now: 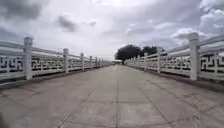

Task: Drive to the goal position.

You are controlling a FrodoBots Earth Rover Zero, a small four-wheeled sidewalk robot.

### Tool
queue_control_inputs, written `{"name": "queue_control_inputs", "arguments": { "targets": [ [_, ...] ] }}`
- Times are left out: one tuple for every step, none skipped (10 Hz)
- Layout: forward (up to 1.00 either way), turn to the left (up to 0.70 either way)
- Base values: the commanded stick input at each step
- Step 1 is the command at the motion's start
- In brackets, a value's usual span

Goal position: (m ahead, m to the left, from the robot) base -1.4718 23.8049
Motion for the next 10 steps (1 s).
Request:
{"name": "queue_control_inputs", "arguments": {
  "targets": [
    [0.70, 0.00],
    [0.70, 0.00],
    [0.70, 0.00],
    [0.70, 0.00],
    [0.70, 0.00],
    [0.70, 0.00],
    [0.70, 0.00],
    [0.70, 0.00],
    [0.70, 0.00],
    [0.70, 0.00]
  ]
}}
